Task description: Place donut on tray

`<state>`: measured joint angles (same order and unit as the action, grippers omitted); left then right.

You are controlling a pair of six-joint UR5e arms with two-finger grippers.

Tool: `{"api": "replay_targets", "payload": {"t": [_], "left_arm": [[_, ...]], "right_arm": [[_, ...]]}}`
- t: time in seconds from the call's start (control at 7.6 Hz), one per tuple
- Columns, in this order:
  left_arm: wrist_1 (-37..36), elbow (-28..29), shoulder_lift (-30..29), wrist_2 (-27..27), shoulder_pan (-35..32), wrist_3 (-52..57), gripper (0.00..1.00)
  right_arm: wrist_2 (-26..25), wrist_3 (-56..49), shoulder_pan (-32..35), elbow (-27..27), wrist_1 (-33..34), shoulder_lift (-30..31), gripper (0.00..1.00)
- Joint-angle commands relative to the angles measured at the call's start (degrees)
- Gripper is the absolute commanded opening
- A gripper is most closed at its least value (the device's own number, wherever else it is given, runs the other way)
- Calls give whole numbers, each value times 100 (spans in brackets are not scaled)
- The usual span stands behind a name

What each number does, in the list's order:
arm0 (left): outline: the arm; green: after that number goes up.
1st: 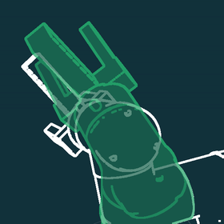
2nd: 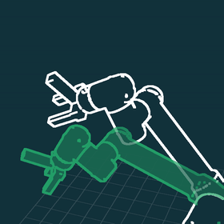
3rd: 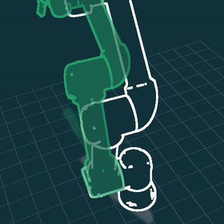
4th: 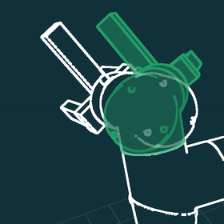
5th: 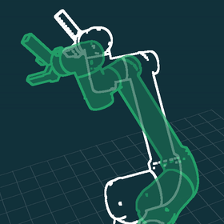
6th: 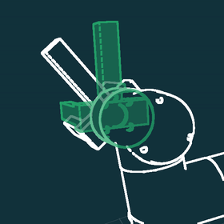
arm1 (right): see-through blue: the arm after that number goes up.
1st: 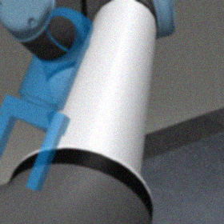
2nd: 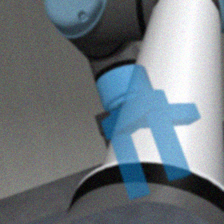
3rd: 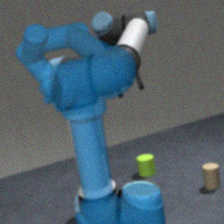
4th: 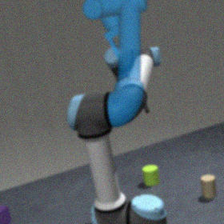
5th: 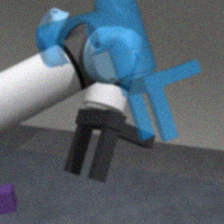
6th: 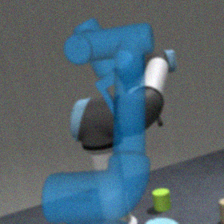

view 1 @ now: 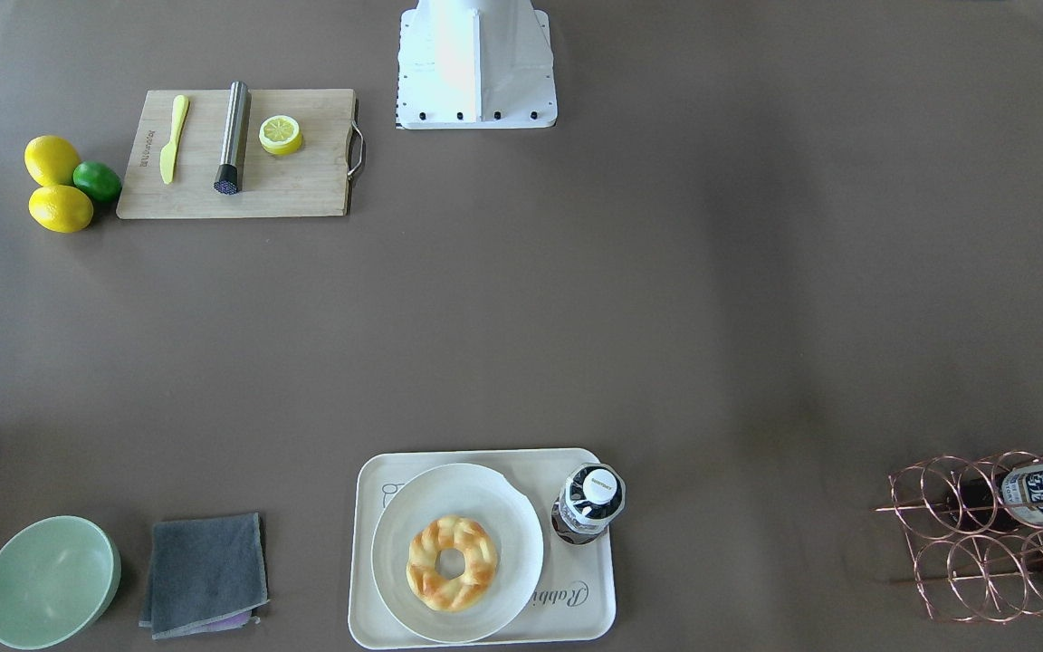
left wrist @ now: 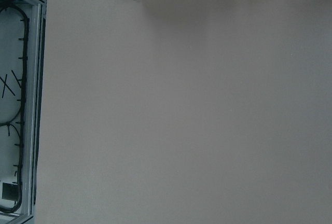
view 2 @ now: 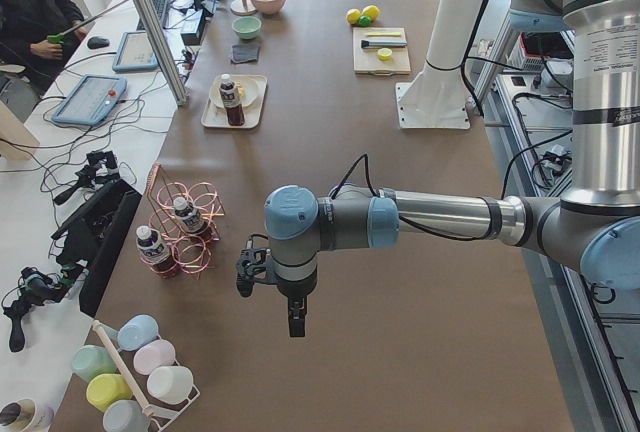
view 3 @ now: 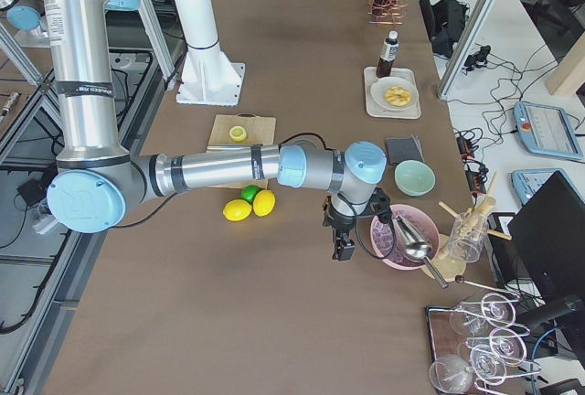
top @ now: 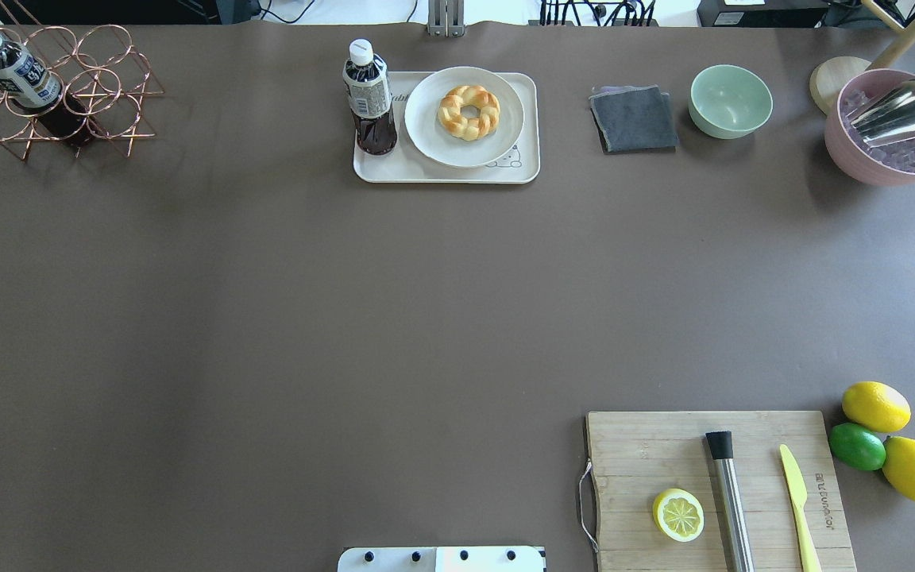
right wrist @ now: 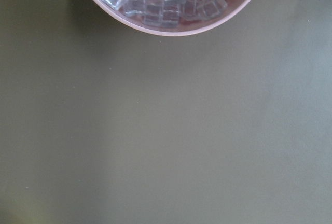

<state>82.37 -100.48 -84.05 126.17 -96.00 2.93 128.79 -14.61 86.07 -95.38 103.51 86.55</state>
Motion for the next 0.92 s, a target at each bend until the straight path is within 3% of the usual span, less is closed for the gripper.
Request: {"api": "replay_targets", "payload": {"t": [0.0,0.79], "left_arm": [[16,19,-24,22,2,5,98],[-2,2,-15,22,2,5,98]], "right_arm": [[339,-174,401,178,-15,265,100],[630,-94,481,125,-33,354,100]]}}
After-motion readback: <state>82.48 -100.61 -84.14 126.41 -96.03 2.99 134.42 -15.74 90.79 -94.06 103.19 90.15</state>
